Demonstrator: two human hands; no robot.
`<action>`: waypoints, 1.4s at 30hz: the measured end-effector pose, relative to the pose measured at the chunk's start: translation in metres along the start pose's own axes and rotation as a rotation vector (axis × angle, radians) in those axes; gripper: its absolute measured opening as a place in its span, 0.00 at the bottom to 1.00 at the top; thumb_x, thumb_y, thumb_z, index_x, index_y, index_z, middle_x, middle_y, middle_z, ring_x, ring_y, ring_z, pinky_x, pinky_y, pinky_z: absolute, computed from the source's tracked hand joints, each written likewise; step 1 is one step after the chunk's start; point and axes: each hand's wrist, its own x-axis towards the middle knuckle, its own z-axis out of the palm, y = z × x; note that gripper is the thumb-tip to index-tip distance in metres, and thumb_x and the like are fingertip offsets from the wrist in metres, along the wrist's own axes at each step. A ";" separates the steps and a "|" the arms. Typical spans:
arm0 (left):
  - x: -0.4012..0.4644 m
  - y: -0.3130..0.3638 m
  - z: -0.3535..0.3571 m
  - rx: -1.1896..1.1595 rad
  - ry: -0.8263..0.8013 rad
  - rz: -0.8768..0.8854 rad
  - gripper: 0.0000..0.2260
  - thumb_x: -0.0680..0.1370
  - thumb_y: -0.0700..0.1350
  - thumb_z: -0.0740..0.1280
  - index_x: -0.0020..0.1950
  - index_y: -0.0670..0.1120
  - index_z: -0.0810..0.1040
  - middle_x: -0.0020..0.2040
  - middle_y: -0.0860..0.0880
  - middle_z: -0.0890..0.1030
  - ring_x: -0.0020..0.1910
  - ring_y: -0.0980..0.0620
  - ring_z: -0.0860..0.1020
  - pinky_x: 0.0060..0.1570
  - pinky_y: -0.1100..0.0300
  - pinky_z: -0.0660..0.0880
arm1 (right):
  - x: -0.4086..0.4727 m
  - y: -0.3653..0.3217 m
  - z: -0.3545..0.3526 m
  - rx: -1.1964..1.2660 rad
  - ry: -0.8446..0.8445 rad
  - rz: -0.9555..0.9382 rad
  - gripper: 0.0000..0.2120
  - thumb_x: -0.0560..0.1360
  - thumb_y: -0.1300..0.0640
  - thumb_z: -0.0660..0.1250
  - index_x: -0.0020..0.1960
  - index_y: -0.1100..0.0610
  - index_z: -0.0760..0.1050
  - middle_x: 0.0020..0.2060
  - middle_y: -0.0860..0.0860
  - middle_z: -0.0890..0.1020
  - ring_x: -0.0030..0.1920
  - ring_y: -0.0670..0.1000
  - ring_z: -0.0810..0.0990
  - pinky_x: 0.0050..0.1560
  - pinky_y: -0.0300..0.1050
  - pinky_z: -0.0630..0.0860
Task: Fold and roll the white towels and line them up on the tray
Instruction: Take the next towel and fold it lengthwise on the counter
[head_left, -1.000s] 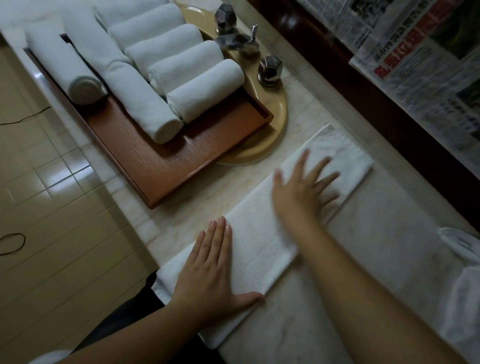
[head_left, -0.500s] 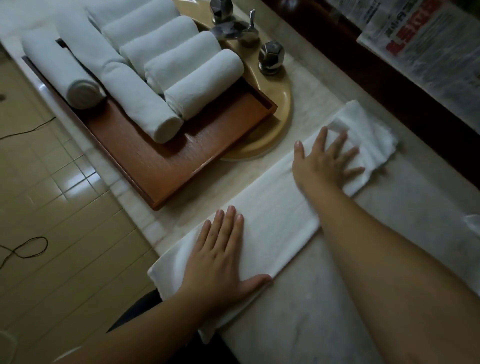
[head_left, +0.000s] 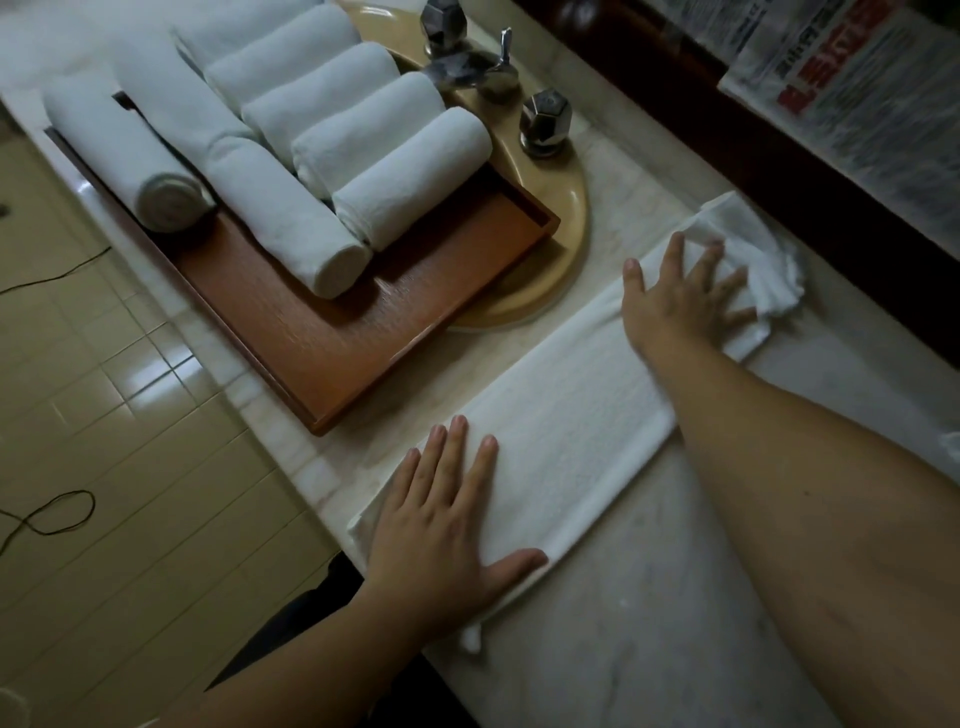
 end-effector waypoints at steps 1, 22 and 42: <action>-0.001 -0.001 -0.001 0.002 -0.008 0.001 0.51 0.72 0.84 0.47 0.84 0.56 0.33 0.82 0.50 0.28 0.81 0.50 0.28 0.80 0.46 0.37 | -0.002 0.000 -0.001 0.003 0.001 -0.002 0.41 0.76 0.25 0.35 0.84 0.43 0.41 0.84 0.56 0.43 0.81 0.69 0.41 0.72 0.82 0.42; -0.011 -0.098 -0.080 -0.425 -0.233 -0.156 0.21 0.78 0.55 0.74 0.67 0.49 0.75 0.58 0.52 0.78 0.52 0.54 0.79 0.50 0.61 0.74 | -0.430 0.011 0.060 0.528 0.226 -0.191 0.20 0.73 0.44 0.73 0.63 0.49 0.83 0.49 0.44 0.73 0.48 0.48 0.76 0.51 0.44 0.76; -0.019 -0.092 -0.083 -0.358 -0.356 0.084 0.11 0.77 0.52 0.75 0.48 0.52 0.75 0.42 0.54 0.80 0.40 0.58 0.78 0.33 0.65 0.69 | -0.462 -0.032 0.059 0.770 0.251 0.431 0.17 0.71 0.58 0.77 0.39 0.49 0.67 0.37 0.44 0.74 0.35 0.44 0.74 0.34 0.43 0.71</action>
